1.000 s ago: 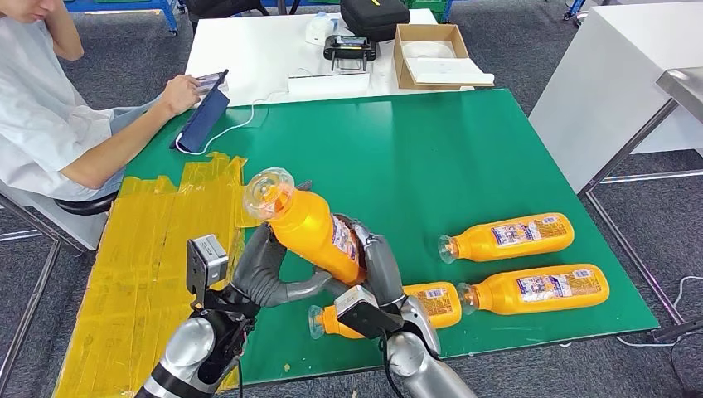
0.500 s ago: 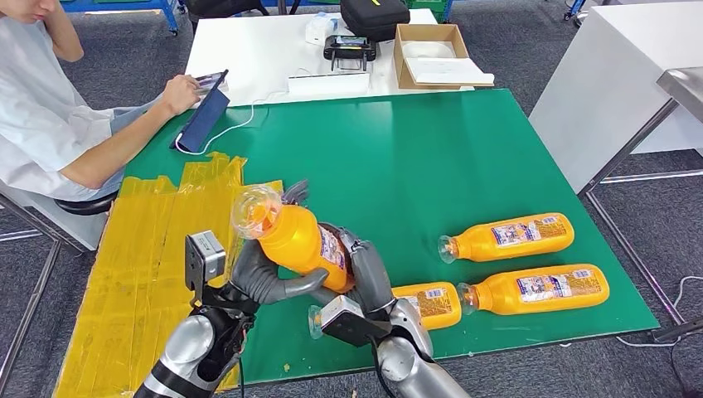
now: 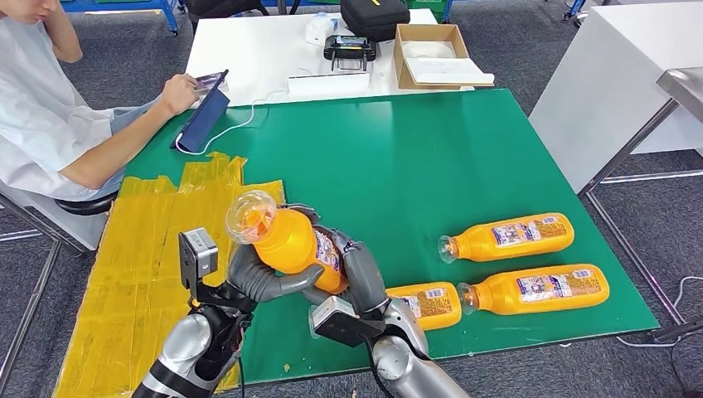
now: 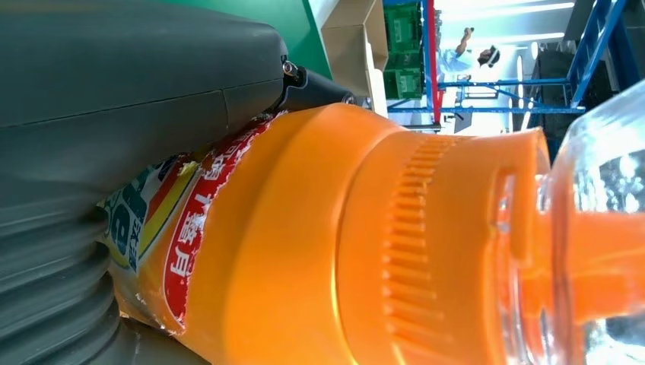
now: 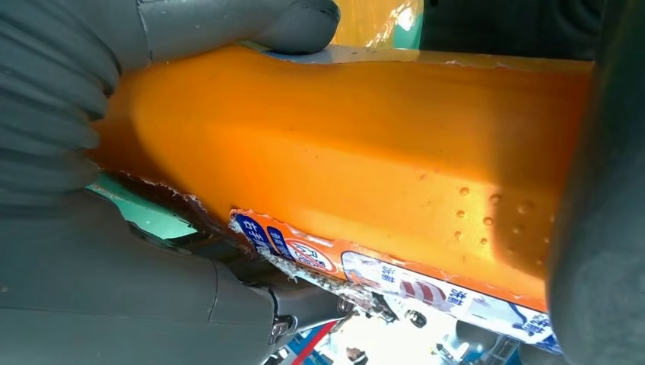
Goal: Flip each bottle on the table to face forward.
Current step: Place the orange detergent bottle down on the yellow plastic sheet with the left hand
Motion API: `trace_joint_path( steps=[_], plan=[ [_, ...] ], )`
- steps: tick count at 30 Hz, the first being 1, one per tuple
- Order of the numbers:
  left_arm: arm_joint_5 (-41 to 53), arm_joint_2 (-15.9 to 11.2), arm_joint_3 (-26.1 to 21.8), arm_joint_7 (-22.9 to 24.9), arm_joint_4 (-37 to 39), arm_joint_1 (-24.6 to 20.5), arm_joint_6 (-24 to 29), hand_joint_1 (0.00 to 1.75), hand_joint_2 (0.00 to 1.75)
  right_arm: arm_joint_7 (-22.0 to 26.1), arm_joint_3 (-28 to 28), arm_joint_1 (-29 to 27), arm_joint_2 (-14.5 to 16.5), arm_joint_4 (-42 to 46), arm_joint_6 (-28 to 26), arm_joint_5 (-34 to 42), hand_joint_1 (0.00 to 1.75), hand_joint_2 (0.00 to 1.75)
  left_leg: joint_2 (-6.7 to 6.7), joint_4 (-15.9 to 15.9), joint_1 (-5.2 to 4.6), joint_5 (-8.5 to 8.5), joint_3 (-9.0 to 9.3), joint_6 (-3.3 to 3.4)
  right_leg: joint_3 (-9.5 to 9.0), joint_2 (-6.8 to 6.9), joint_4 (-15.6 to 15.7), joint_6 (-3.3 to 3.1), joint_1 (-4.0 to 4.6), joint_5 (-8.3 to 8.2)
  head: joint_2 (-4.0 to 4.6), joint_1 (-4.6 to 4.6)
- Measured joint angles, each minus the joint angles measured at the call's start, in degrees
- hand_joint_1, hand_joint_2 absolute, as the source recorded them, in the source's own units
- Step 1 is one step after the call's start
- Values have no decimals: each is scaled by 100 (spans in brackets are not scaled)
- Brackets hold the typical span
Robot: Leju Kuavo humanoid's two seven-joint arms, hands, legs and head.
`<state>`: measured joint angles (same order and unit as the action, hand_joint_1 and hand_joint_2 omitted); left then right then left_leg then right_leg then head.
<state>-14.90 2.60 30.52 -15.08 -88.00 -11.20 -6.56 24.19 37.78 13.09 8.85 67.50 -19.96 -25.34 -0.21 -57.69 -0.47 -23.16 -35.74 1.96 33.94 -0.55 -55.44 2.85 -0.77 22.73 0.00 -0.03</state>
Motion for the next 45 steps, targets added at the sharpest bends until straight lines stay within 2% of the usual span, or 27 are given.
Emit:
trace_joint_path(
  steps=[10,11,14,15,20,24,30,34,36,40,45],
  plan=[
    [-27,1,-10,-16,-1,25,7,175,175,17,15,-10,27,-51,-69,5,175,175,1,0,0,0,-1,0,1,0,0,0,0,0,0,-1],
    [-22,1,-11,-27,-6,43,7,175,175,23,15,-22,29,-52,-84,2,165,175,0,0,0,0,0,0,1,0,0,0,0,0,0,0],
    [34,3,-12,-94,-69,205,34,175,175,61,17,-159,30,-20,-149,33,34,175,0,0,0,-1,-1,0,2,0,0,0,0,0,0,1],
    [63,4,-12,-118,-96,276,61,175,175,86,15,-233,30,11,-165,82,0,175,0,0,0,-1,-3,0,4,0,0,0,0,1,0,0],
    [212,7,-44,-240,-260,464,255,175,175,220,-107,-568,2,421,-29,682,0,175,0,0,0,-1,-13,-1,14,0,0,-1,0,1,0,1],
    [724,-45,-293,-392,-458,530,624,175,175,278,-431,-879,-88,1161,220,1173,0,175,0,0,0,0,-13,-1,13,0,0,-1,0,0,0,1],
    [2636,-227,-842,-547,-691,588,1740,175,175,374,-936,-1285,-255,2265,283,1266,0,175,0,0,1,6,-12,-2,14,0,0,-5,1,-3,0,0],
    [4488,-323,-1030,-200,-727,573,2502,175,175,442,-1183,-1510,-319,2756,242,1241,0,175,-1,0,1,6,-12,-2,17,0,0,-5,0,-3,0,1],
    [5346,-381,-1041,123,-706,499,2525,175,175,479,-1280,-1593,-339,2968,213,1218,0,175,-1,0,0,6,-13,-2,19,0,1,-5,0,-3,0,1],
    [6900,-553,-912,874,-474,136,2230,175,175,513,-1441,-1686,-377,3331,166,1156,0,175,0,0,0,11,-16,1,23,0,1,-9,0,-14,0,0],
    [7568,-651,-728,1322,-113,-209,1815,175,175,537,-1541,-1776,-409,3626,102,1066,0,175,2,0,0,18,-16,1,28,-1,1,-7,0,-20,0,1]
  ],
)
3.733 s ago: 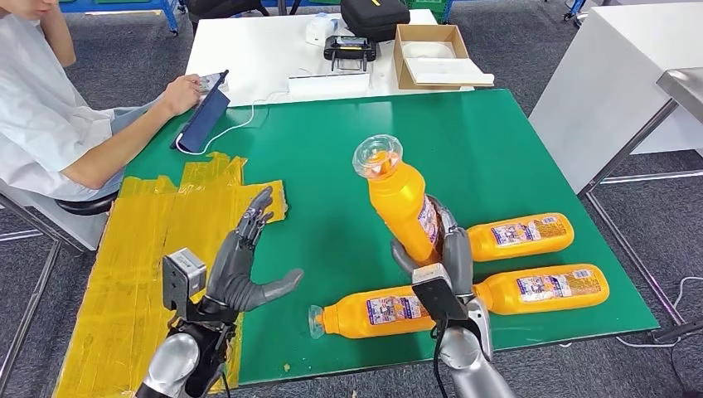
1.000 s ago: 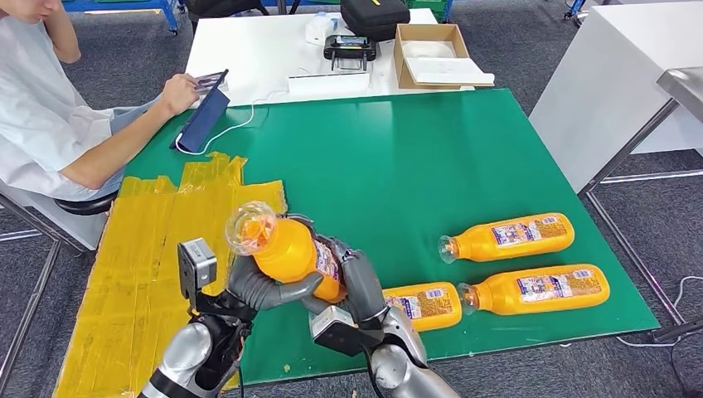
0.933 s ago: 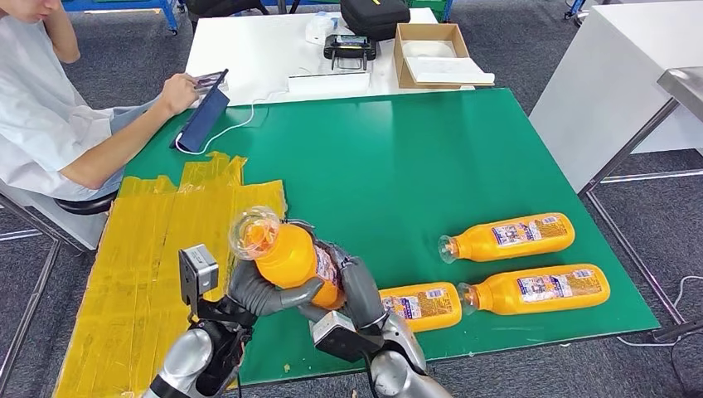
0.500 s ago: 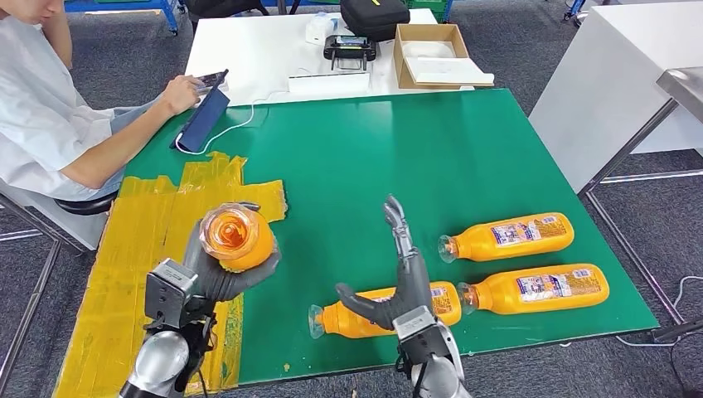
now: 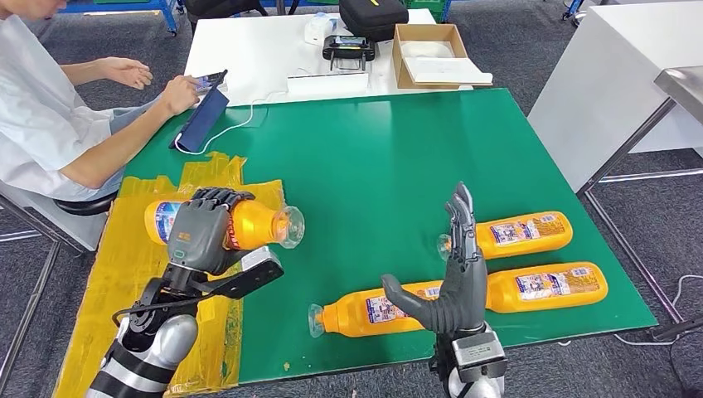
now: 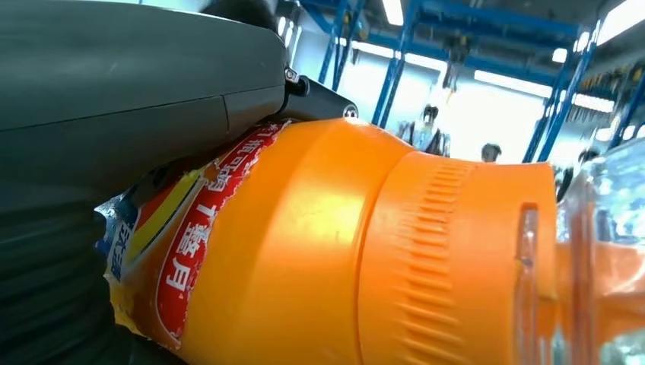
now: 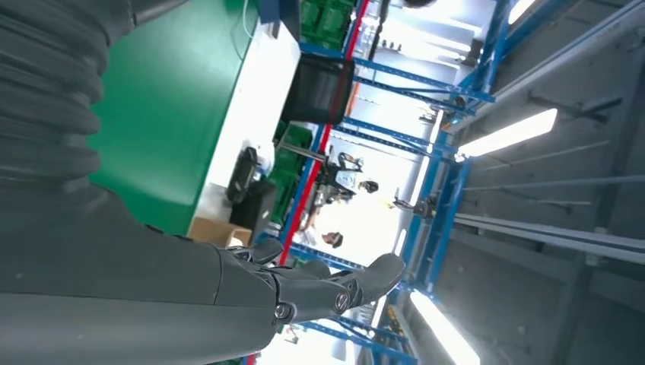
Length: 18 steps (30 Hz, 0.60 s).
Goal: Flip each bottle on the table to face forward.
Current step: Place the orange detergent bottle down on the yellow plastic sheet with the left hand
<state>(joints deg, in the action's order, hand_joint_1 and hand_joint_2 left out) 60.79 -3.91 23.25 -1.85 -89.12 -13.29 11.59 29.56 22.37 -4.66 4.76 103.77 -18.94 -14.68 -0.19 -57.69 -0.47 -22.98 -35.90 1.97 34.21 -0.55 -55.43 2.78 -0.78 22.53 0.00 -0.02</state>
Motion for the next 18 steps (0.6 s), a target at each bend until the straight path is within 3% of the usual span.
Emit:
trace_joint_path(
  steps=[3,5,15,18],
  plan=[
    [143,-38,194,379,514,-367,-718,175,175,29,-35,-21,-19,172,-177,-278,0,175,-5,0,0,7,-4,2,0,2,0,3,0,-3,0,1],
    [172,-48,320,499,928,-592,-924,175,175,4,-38,-22,-32,269,-284,-442,0,175,-1,0,0,9,-7,1,4,0,0,-1,1,-12,0,-1],
    [222,243,697,1071,3042,-1470,-826,175,175,-198,-21,81,-86,347,-588,-757,0,175,2,0,0,18,-13,1,6,-2,0,-2,0,-21,0,1],
    [252,366,706,1203,3650,-1663,-644,62,175,-252,7,154,-99,317,-570,-731,0,175,3,0,0,19,-14,1,6,-2,0,-2,0,-22,0,-1]
  ],
)
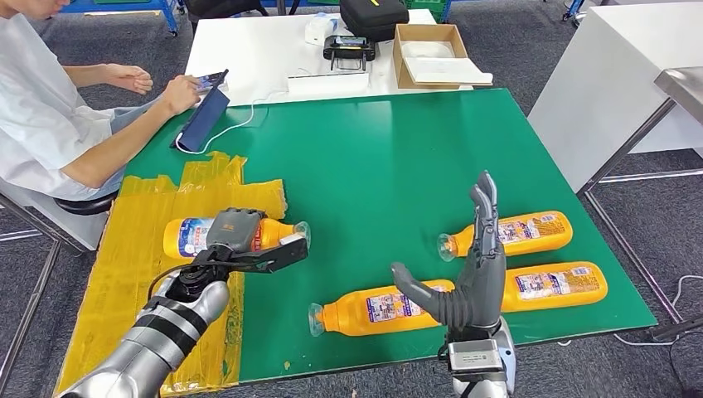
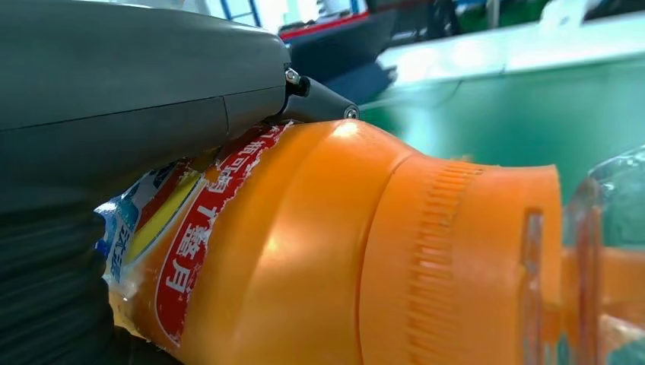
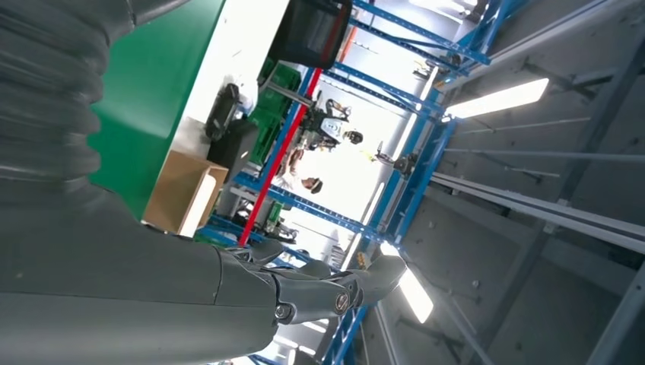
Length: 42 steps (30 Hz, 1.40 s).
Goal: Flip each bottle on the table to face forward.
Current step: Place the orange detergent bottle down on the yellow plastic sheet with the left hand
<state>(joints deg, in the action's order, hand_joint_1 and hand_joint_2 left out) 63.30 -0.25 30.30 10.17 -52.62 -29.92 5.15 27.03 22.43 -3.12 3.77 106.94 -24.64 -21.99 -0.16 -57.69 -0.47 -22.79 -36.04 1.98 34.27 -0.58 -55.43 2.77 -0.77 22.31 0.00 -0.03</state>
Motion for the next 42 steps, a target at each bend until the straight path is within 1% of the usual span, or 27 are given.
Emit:
trace_joint_path(
  steps=[1,2,4,7,11,16,21,25,29,32,35,38,42],
  plan=[
    [45,35,-6,66,190,-54,119,18,175,-19,14,24,-4,-13,14,5,0,175,0,0,0,0,0,-1,0,0,0,0,0,0,0,0],
    [115,68,-17,154,372,-104,266,8,175,-38,32,50,-8,-28,29,10,0,175,0,0,0,1,0,-1,0,0,0,0,0,0,0,0],
    [267,126,-47,327,682,-197,525,0,175,-73,68,108,-15,-61,67,10,0,175,0,0,1,2,-1,-3,1,0,-1,0,1,0,0,-1],
    [450,187,-99,509,973,-295,715,0,175,-153,109,194,-21,-114,111,-38,0,175,-1,0,1,3,-1,-4,1,0,-1,0,1,0,0,-1],
    [619,227,-192,598,1197,-350,767,0,175,-241,137,233,-34,-191,147,-151,0,175,-1,0,1,3,-3,-4,1,0,-1,0,1,0,0,1],
    [503,237,-413,367,1370,-364,679,0,175,-350,157,248,-78,-323,244,-257,0,175,-3,0,1,3,-3,-4,0,1,-1,0,1,0,0,1],
    [407,244,-531,257,1443,-399,618,0,175,-388,157,254,-115,-416,273,-321,0,175,-3,0,1,3,-2,-4,-1,1,-1,0,1,0,0,0],
    [75,245,-643,-109,1455,-414,408,0,175,-477,156,257,-150,-480,341,-452,0,175,-4,0,1,4,-1,-5,-4,1,-1,0,1,0,0,-1],
    [-525,242,-803,-635,1360,-385,195,0,0,-559,155,256,-218,-546,429,-589,0,175,-6,1,1,5,2,-5,-9,2,-1,0,1,0,0,-1],
    [-1225,235,-957,-1120,1104,-244,2,0,0,-673,157,247,-297,-599,533,-776,0,175,-6,1,1,5,3,-5,-10,2,-1,0,0,0,0,-1],
    [-2030,201,-1095,-1500,530,103,-153,0,0,-803,161,200,-415,-667,621,-1010,0,175,-5,1,0,5,1,-5,-7,2,0,0,0,0,0,1],
    [-2288,149,-1160,-1550,24,398,-204,0,0,-843,162,150,-508,-733,637,-1090,0,175,-5,1,0,4,-5,-5,1,2,0,0,0,0,0,1],
    [-2375,101,-1210,-1598,-327,576,-194,0,0,-867,167,142,-566,-790,650,-1142,0,175,-5,1,1,4,-6,-5,2,2,0,0,1,0,0,-1]
  ],
)
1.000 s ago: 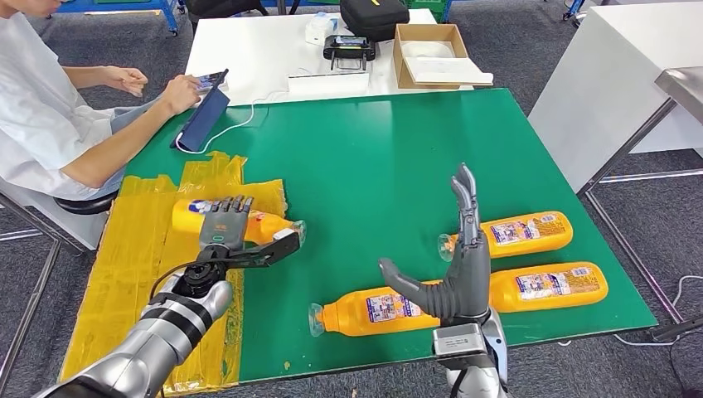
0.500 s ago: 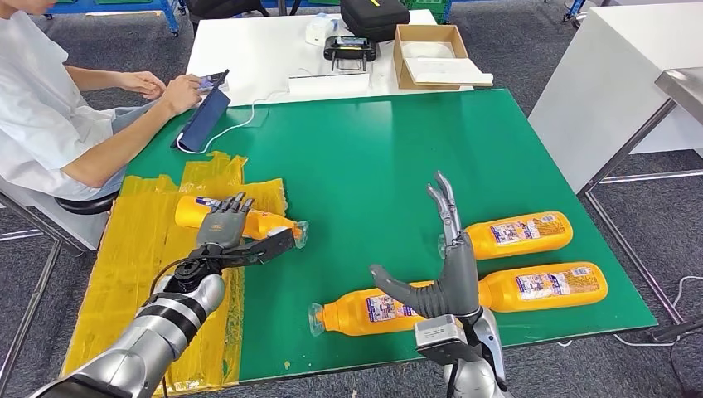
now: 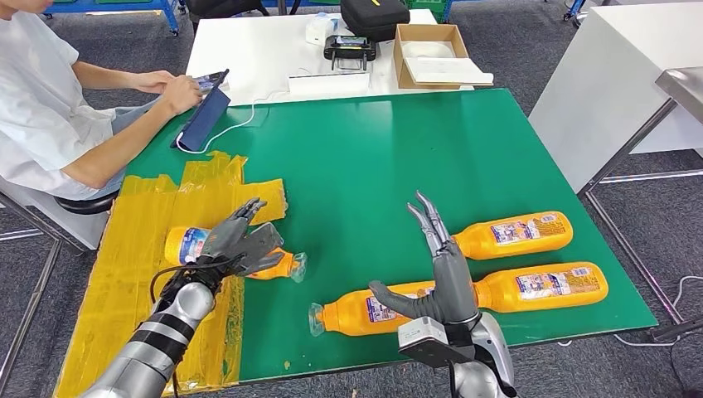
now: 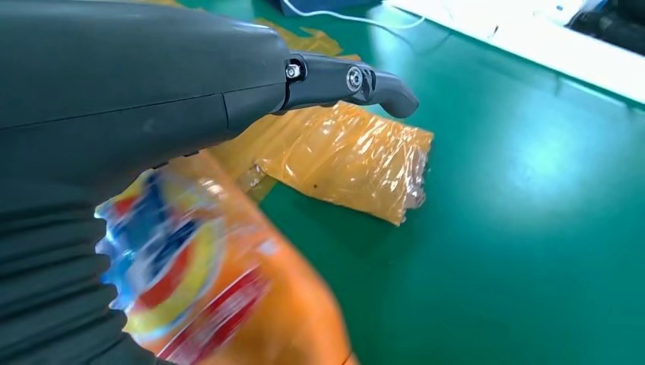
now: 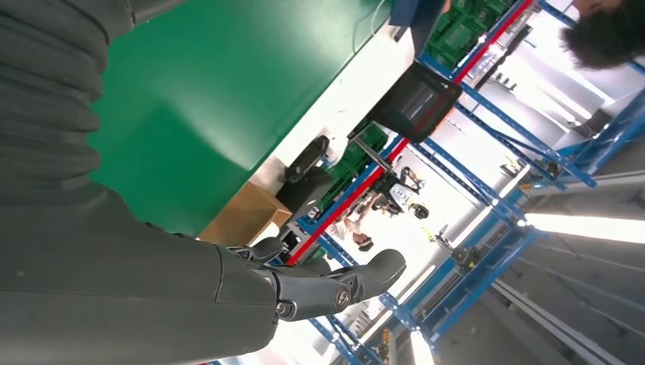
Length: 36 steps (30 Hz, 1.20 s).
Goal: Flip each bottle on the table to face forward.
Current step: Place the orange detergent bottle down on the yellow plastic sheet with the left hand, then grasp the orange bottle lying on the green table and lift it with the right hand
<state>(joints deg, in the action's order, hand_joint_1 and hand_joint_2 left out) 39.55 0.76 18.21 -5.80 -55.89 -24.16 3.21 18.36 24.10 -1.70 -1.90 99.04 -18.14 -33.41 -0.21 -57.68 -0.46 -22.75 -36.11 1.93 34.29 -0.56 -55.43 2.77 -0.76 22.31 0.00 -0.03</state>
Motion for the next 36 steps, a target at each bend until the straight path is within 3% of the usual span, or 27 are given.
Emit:
trace_joint_path(
  steps=[8,12,17,23,27,36],
  plan=[
    [-271,-71,-28,-158,-637,273,104,0,0,-92,48,-38,-93,-76,57,-145,0,175,0,0,0,0,0,0,1,0,0,-1,0,1,0,1],
    [-354,-94,-35,-206,-769,327,121,0,175,-101,55,-43,-117,-96,62,-191,0,175,0,0,0,0,0,0,0,0,0,0,-1,0,0,1],
    [-1185,-145,-166,-580,-1489,673,161,0,175,-243,67,-159,-191,-110,230,-563,0,175,1,0,0,-1,-1,0,1,0,0,0,0,1,0,1],
    [-1781,-199,-427,-768,-2700,1224,119,0,175,-839,190,-320,-488,-231,670,-1585,0,175,0,0,0,-2,-9,-1,11,0,1,-2,0,3,0,1],
    [-2402,-180,-468,-1204,-3325,1561,-418,0,175,-1487,317,-331,-767,-533,993,-2186,0,175,0,0,-1,-2,-11,0,13,-1,2,-1,-2,3,0,-1],
    [-2682,-96,-166,-1456,-4275,2043,-542,0,175,-1880,526,-272,-1183,-1303,1161,-2369,0,175,-4,0,-3,-1,-16,1,17,0,3,4,-2,-2,0,-1]
  ],
)
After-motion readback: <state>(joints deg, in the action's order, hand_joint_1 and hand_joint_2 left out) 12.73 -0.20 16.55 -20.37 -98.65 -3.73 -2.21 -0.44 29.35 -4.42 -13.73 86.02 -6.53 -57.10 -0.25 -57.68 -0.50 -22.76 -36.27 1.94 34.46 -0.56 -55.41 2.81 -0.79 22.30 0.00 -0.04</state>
